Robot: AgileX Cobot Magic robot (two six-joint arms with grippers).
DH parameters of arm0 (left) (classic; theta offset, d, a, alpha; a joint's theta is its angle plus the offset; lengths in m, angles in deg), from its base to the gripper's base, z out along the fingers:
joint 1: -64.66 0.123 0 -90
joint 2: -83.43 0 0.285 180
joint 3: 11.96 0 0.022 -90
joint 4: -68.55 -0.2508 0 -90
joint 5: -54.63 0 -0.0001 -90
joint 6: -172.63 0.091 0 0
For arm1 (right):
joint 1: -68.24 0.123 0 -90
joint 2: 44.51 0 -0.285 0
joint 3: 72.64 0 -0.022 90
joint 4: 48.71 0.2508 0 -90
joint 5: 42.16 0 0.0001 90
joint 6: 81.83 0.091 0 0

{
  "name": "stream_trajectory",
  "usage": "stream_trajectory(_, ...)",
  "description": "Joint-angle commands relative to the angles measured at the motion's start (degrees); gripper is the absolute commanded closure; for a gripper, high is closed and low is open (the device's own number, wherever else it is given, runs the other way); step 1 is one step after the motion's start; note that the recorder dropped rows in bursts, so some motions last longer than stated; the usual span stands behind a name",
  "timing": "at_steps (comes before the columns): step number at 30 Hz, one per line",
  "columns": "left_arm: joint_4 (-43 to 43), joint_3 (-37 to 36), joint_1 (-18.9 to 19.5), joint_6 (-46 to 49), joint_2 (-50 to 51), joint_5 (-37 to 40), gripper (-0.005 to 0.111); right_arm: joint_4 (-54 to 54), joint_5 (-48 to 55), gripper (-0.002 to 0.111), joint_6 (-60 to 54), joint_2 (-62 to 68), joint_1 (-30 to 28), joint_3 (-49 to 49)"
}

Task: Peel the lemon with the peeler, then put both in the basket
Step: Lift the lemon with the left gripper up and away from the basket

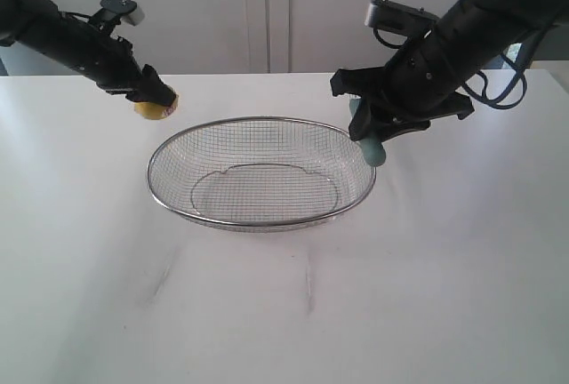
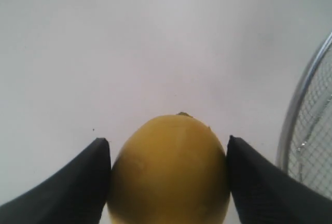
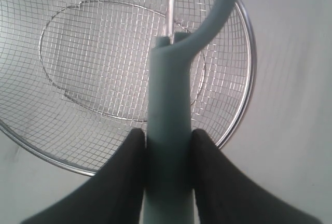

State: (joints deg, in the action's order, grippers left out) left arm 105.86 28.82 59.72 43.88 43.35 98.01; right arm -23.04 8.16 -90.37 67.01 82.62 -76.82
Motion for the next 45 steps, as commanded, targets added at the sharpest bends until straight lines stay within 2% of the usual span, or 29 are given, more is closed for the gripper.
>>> stream_trajectory(1,1.26,0.11,0.32,-2.86,-3.66,5.66,0.107,0.16,0.36,0.108,-0.68,-0.18,-0.11,0.23)
stream_trajectory(6,1.64,-0.01,0.32,-3.49,-5.70,12.49,0.107,0.16,-0.72,0.108,-0.68,-0.18,-0.11,0.23)
stream_trajectory(11,7.65,-0.26,0.21,-3.04,-8.75,19.97,0.107,0.16,-0.86,0.108,-0.68,-0.18,-0.11,0.23)
stream_trajectory(22,12.11,-0.26,0.21,-2.91,-10.84,26.20,0.107,0.16,-0.74,0.108,-1.75,-0.18,-0.11,0.23)
stream_trajectory(26,15.17,-0.26,-0.48,-2.20,-10.84,26.58,0.107,0.29,0.37,0.108,-1.96,-0.18,-0.11,0.23)
stream_trajectory(33,15.33,-0.28,-4.78,1.59,-11.79,26.58,0.107,4.25,2.57,0.108,-6.09,-0.18,-0.11,0.23)
stream_trajectory(37,16.88,-0.40,-6.00,4.05,-11.79,26.58,0.107,6.20,3.06,0.108,-8.15,-0.18,-0.21,0.23)
stream_trajectory(42,21.44,-4.71,-6.00,8.68,-13.29,23.00,0.107,8.61,4.57,0.108,-12.00,-0.18,-0.84,0.33)
stream_trajectory(45,25.61,-8.84,-6.00,14.35,-15.14,20.87,0.107,14.09,5.57,0.108,-16.61,-0.18,-2.37,1.16)
